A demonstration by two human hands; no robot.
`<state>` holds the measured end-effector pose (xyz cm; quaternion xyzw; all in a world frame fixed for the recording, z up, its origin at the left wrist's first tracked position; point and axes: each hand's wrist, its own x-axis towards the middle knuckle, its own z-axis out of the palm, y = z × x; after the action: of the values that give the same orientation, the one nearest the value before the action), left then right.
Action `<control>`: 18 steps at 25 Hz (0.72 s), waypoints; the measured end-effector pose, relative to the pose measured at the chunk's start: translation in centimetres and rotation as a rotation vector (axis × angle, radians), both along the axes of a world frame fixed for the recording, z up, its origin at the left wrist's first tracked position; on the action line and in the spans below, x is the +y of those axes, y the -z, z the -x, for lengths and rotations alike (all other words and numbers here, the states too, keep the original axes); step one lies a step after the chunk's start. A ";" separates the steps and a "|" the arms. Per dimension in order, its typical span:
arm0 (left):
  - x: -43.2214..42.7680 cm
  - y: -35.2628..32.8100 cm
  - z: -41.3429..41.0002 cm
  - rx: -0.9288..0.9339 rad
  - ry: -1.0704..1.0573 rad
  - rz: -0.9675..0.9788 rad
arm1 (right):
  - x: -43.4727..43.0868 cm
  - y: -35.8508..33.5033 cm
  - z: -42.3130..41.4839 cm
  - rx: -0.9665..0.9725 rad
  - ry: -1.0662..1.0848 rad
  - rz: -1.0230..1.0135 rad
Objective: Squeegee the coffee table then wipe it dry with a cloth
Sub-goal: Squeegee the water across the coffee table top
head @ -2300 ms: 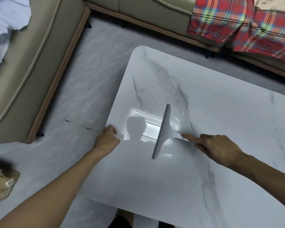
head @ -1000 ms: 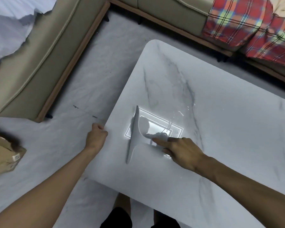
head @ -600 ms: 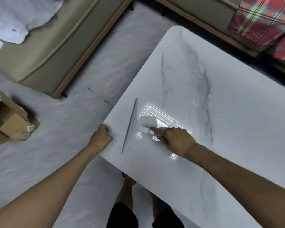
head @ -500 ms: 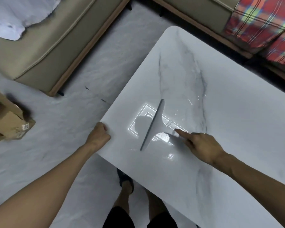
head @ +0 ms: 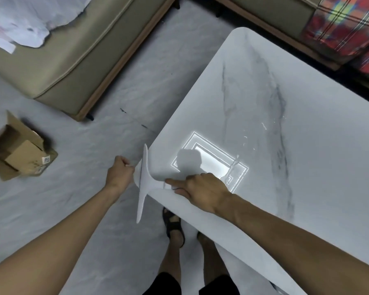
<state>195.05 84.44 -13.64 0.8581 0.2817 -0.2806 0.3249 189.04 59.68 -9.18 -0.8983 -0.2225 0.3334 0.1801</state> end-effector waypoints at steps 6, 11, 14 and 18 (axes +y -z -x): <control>0.8 1.2 1.4 0.131 0.199 0.055 | -0.6 2.5 0.1 -0.057 0.021 0.040; -1.0 1.5 1.6 0.174 0.347 -0.040 | -12.1 -0.1 5.1 -0.055 0.166 0.224; -1.4 1.6 1.4 0.211 0.381 -0.045 | -15.2 -2.1 7.1 -0.040 0.251 0.321; -1.4 1.8 1.4 0.214 0.341 -0.036 | -10.8 -2.2 6.0 -0.081 0.244 0.151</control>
<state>193.68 83.03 -15.40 0.8643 0.1704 -0.4161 0.2256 183.02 48.85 -7.02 -0.9424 -0.0931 0.2881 0.1419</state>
